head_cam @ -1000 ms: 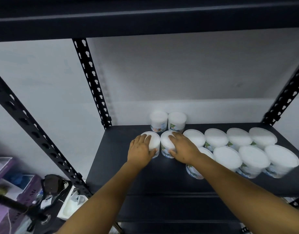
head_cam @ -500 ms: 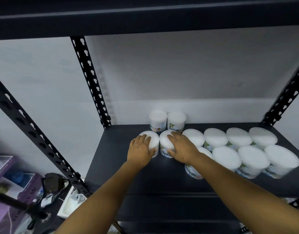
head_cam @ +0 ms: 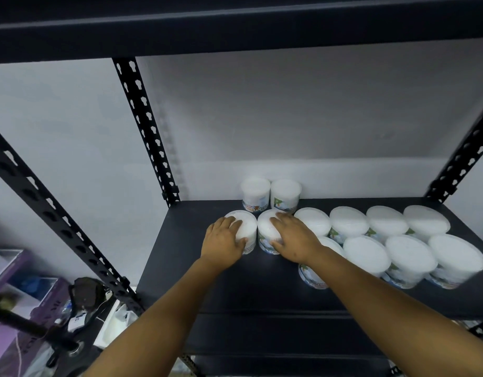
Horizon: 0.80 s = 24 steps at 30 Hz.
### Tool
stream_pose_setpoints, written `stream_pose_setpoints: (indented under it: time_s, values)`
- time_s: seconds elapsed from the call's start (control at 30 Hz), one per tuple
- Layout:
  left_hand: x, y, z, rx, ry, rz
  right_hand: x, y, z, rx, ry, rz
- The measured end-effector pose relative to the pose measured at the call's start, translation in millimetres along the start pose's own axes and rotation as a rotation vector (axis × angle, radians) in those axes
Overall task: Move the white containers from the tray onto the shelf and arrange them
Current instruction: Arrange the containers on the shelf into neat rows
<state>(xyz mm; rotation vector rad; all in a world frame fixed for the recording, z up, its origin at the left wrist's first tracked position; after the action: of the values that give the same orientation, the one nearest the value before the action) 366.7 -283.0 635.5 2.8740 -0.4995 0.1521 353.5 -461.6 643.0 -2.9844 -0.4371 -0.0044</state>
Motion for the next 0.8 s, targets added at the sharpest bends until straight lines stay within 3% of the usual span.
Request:
stream_pose_setpoints:
  time_s: [0.57, 0.8]
  values:
    - [-6.1, -5.2, -2.1, 0.021, 0.031, 0.004, -1.0, -5.0, 2.8, -0.044, 0.005, 0.01]
    - [-8.5, -11.3, 4.6, -0.02, -0.038, 0.045, 0.4, -5.0, 2.9, -0.05, 0.011, 0.018]
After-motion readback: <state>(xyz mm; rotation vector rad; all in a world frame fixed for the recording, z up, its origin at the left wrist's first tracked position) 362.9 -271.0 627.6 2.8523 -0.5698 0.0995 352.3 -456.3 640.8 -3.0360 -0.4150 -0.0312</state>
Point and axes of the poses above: each hand's wrist, its own x-axis towards the middle knuckle, its own z-axis out of the palm, y = z × x, the point moved 6 cm from there along x, towards the middle knuckle, and after that the axes turned 3 degrees about -y, right-handed, at the moved point
